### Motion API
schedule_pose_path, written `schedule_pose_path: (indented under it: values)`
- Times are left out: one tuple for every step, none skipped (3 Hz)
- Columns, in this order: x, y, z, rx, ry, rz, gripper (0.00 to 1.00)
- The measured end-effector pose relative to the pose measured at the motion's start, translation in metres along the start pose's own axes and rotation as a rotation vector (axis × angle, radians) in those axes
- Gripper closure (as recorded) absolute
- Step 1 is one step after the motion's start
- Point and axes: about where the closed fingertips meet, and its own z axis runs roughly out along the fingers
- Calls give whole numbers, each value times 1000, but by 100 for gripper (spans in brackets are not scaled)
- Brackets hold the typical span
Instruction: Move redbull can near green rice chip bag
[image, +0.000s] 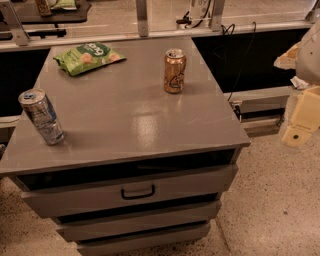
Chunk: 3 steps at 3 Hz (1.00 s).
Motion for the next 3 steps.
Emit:
schedule_pose_path:
  values:
    - [0,0,0,0,0,0,0]
    - [-24,-2,25,-15,-61,-27,0]
    - [-76,-3,76,-61,-193,-77,0]
